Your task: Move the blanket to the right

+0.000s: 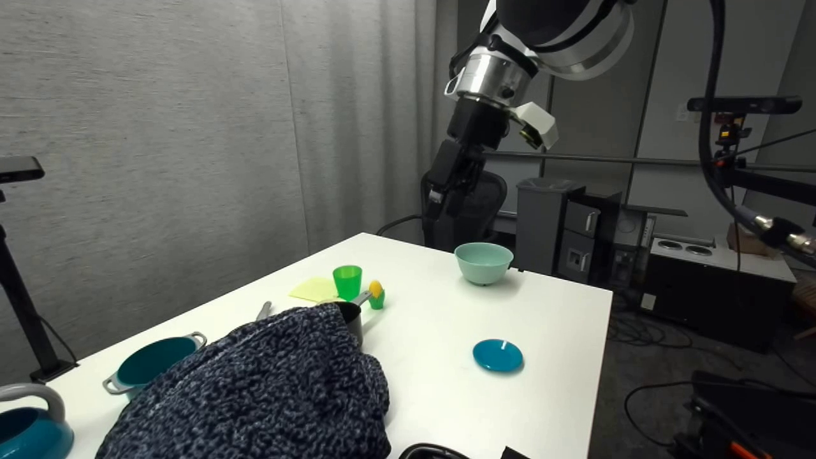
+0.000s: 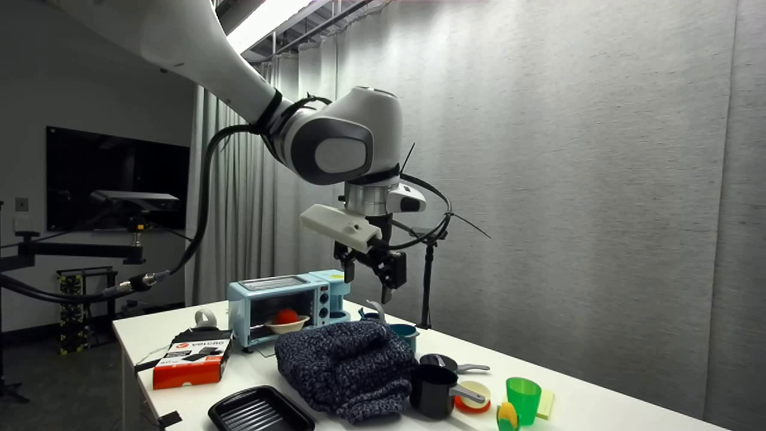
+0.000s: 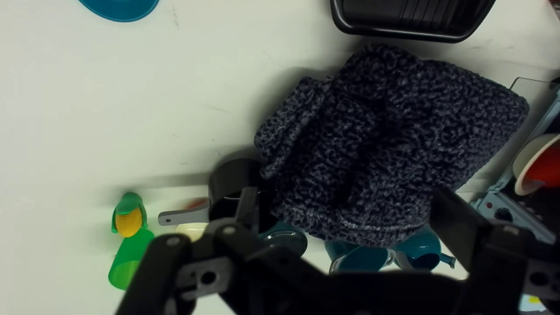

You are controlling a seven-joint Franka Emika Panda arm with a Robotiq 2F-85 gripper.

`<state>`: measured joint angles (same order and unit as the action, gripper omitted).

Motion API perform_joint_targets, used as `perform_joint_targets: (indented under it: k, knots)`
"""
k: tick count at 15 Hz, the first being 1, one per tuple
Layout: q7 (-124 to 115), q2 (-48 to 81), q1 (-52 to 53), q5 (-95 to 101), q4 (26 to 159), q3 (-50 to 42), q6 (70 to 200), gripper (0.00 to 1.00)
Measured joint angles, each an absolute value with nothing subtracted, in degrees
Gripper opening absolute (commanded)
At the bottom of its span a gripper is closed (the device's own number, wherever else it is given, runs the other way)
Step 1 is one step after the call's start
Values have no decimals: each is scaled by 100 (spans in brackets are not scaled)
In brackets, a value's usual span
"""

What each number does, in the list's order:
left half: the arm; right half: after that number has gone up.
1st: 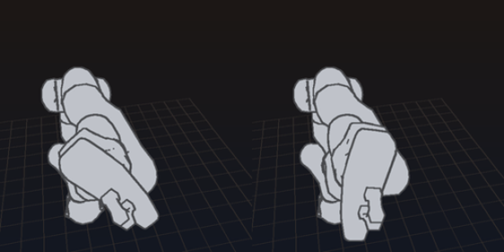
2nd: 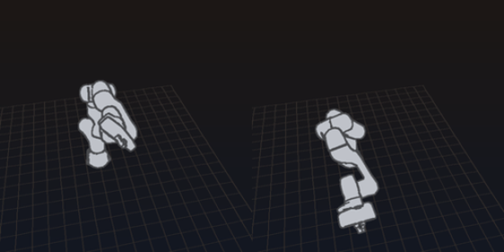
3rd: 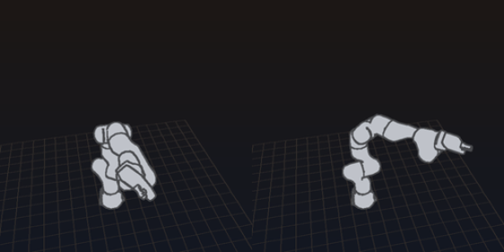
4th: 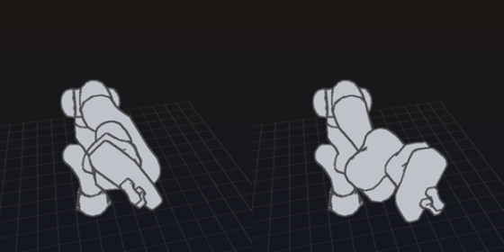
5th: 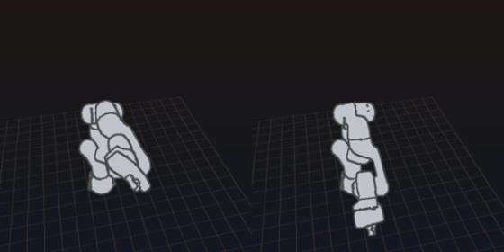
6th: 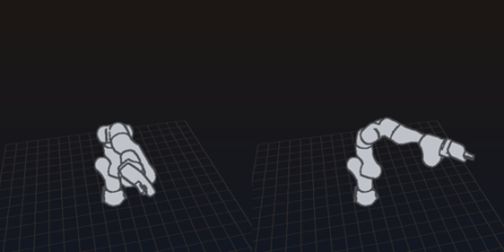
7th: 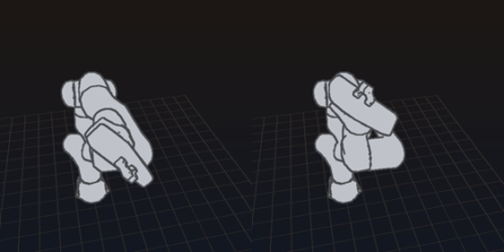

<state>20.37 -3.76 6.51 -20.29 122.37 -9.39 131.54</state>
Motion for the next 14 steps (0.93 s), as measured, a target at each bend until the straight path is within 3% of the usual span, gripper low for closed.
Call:
perform_joint_targets:
  k: [7,14]
  knots:
    - [2024,-77,466,-2029,11976,-579,13207,100]
    - [2052,1640,361,-2453,10357,113,13296,100]
